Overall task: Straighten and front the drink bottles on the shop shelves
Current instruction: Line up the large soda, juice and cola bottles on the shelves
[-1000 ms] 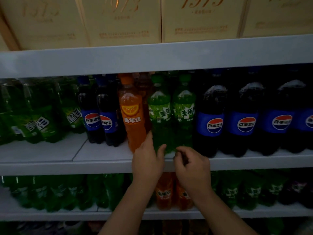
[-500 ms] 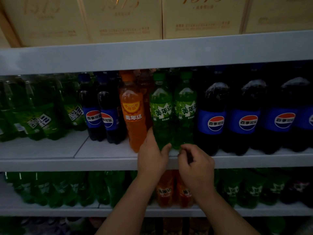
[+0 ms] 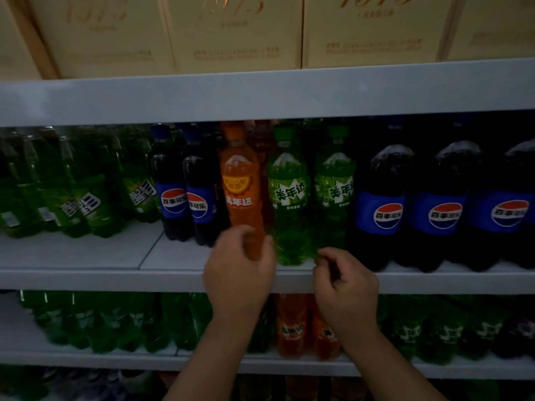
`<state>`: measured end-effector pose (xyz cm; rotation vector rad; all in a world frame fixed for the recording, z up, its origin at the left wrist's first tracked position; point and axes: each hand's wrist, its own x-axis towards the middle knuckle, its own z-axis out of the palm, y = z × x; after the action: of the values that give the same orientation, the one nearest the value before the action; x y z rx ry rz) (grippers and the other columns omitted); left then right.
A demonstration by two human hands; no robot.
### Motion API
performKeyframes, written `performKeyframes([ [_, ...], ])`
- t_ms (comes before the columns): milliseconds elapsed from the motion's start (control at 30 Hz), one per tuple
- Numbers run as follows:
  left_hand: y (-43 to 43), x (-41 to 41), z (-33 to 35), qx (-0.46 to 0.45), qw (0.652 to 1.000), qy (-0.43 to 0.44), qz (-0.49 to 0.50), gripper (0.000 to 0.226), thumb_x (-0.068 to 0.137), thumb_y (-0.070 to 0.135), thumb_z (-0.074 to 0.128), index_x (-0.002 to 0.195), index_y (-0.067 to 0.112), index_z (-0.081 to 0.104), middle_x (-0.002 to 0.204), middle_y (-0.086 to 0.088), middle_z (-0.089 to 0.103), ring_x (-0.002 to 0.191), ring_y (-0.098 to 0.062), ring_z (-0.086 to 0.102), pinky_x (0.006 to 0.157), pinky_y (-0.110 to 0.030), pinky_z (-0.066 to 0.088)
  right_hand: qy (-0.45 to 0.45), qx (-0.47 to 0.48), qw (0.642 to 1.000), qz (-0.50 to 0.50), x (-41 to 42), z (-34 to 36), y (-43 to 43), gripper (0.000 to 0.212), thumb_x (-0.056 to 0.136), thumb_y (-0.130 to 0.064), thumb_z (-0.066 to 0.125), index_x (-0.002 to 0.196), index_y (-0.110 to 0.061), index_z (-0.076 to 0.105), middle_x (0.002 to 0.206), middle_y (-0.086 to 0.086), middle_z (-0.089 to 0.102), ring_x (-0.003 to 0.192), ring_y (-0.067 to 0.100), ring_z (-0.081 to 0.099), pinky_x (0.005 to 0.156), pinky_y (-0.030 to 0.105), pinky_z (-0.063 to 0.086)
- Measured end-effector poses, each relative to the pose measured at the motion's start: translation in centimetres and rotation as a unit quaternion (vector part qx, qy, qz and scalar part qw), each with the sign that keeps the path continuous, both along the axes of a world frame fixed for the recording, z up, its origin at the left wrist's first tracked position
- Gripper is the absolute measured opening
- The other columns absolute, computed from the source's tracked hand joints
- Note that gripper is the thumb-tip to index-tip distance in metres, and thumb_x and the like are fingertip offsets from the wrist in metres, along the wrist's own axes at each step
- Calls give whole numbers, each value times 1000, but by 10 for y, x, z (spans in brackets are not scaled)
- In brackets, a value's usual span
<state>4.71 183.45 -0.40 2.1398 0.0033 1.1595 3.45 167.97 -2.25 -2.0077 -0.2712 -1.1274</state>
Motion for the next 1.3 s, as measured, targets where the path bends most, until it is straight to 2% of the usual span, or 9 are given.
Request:
performKeyframes([
  [100, 37, 23, 4, -168, 976, 101, -93, 67, 71, 46, 71, 129, 31, 39, 120, 11, 45, 107, -7, 50, 86, -24, 44, -23, -19, 999, 13, -2, 2, 9, 23, 84, -18, 50, 87, -6, 70, 75, 1, 66, 62, 9, 57, 59, 14, 41],
  [200, 52, 39, 10, -93, 954, 180, -222, 73, 77, 33, 76, 138, 34, 37, 131, 10, 51, 117, -6, 51, 97, -31, 44, -21, -29, 999, 24, -4, 2, 19, 23, 84, -17, 51, 87, -6, 70, 75, 1, 66, 62, 7, 56, 59, 12, 41],
  [333, 59, 41, 9, -82, 947, 180, -253, 71, 79, 32, 76, 137, 40, 35, 115, 30, 49, 97, 20, 48, 82, -8, 40, -9, -47, 998, 29, -3, -2, 30, 22, 84, -17, 52, 88, -6, 71, 79, 1, 68, 66, 9, 60, 61, 16, 45],
  [567, 48, 36, 4, -19, 962, 172, -210, 82, 70, 59, 71, 140, 33, 38, 130, 9, 53, 113, -9, 54, 92, -34, 50, 34, -9, 999, -18, 3, 4, 41, 21, 81, -12, 62, 101, -10, 67, 85, -1, 67, 71, 10, 61, 63, 23, 49],
  [667, 47, 38, 5, -17, 962, 165, -216, 82, 69, 61, 72, 139, 32, 40, 128, 8, 53, 110, -7, 52, 87, -24, 46, 78, 14, 996, -29, 6, 6, 44, 34, 85, -20, 67, 117, -15, 59, 90, -6, 65, 75, 9, 62, 64, 32, 53],
  [833, 46, 39, 1, -18, 963, 154, -219, 83, 71, 59, 71, 141, 30, 37, 123, 14, 47, 104, 2, 46, 75, -3, 31, 108, 53, 992, -36, 13, 7, 51, 51, 86, -34, 66, 130, -19, 46, 79, -18, 55, 68, -3, 56, 55, 16, 41],
  [1033, 53, 35, 3, -8, 950, 170, -261, 79, 71, 60, 69, 139, 37, 36, 125, 16, 50, 110, -1, 52, 91, -25, 47, 6, 0, 1000, 19, 4, 13, 68, 28, 87, -27, 64, 111, -14, 59, 85, -9, 62, 69, -1, 56, 61, 8, 42],
  [1167, 84, 31, 7, -75, 985, 72, -138, 57, 72, 50, 62, 125, 36, 48, 110, 18, 50, 100, 5, 54, 78, -17, 48, -75, -63, 993, 63, 1, 22, 79, 14, 87, -22, 57, 95, -13, 63, 82, -4, 61, 72, 2, 53, 63, 11, 42],
  [1300, 100, 50, 20, -100, 992, 70, 28, 72, 68, 53, 75, 127, 20, 48, 120, -2, 53, 106, -18, 56, 83, -35, 51, -63, -74, 993, 65, 2, 23, 90, 9, 85, -19, 57, 90, -14, 63, 79, -3, 60, 66, 6, 53, 56, 24, 44],
])
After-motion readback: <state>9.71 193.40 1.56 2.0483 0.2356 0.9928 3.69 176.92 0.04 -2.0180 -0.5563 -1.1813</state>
